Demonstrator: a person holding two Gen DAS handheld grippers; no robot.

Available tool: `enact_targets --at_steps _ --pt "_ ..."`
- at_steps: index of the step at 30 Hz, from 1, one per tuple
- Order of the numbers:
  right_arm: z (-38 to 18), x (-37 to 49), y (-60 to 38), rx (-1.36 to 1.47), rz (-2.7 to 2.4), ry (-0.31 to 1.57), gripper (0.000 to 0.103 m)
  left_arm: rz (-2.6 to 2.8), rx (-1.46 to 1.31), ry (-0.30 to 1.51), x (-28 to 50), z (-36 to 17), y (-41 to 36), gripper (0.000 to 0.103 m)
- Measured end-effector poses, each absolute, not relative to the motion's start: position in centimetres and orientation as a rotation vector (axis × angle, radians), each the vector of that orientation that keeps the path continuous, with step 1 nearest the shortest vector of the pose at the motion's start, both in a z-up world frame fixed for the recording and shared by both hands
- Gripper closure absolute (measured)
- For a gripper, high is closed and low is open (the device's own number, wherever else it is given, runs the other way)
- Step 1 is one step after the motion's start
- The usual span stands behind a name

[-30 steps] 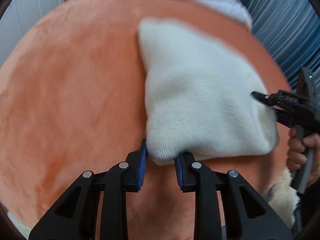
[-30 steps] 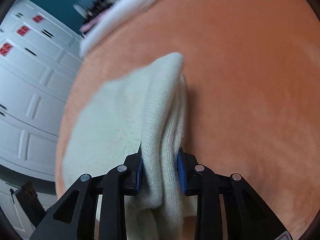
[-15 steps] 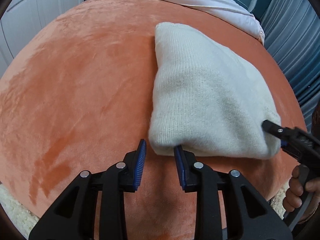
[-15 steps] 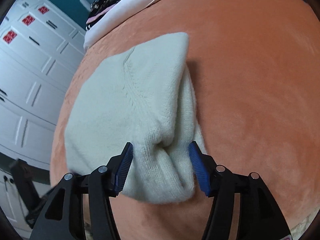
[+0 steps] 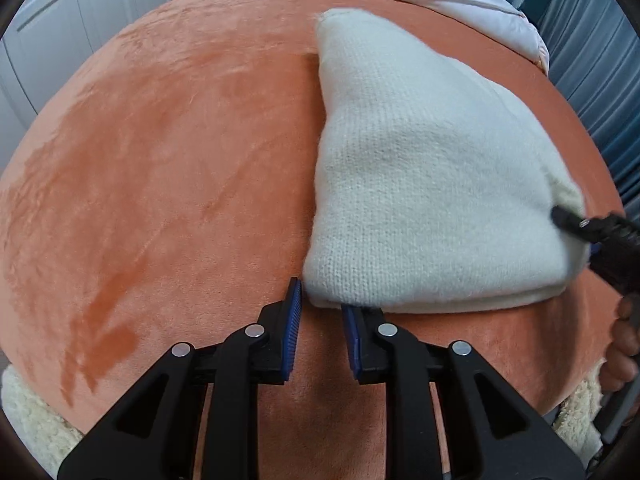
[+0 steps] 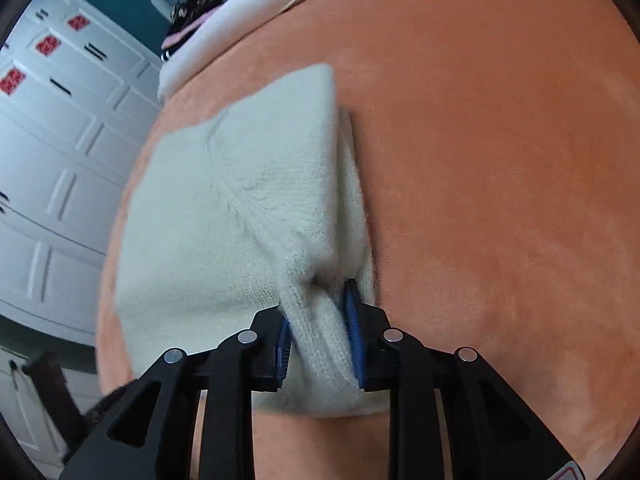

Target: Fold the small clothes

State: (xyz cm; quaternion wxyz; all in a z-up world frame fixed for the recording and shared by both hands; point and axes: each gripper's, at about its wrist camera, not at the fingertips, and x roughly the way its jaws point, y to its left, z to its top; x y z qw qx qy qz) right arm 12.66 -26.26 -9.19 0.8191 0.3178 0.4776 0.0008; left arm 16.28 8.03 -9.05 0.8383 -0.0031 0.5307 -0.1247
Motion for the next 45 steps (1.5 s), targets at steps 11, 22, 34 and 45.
enact_targets --at_steps 11,22,34,45 --pt "-9.2 11.9 -24.4 0.519 -0.058 1.059 0.079 -0.226 -0.012 1.143 16.0 -9.2 8.3 0.078" --pt "-8.4 11.6 -23.2 0.433 -0.096 1.073 0.082 -0.220 0.021 1.144 15.6 -9.2 8.4 0.077" --pt "-1.6 12.0 -23.8 0.459 -0.062 0.876 0.103 -0.350 -0.162 0.918 18.6 0.6 7.6 0.062" --pt "-9.1 15.1 -22.9 0.453 -0.016 1.047 0.103 -0.234 -0.069 1.033 23.0 -6.6 7.5 0.040"
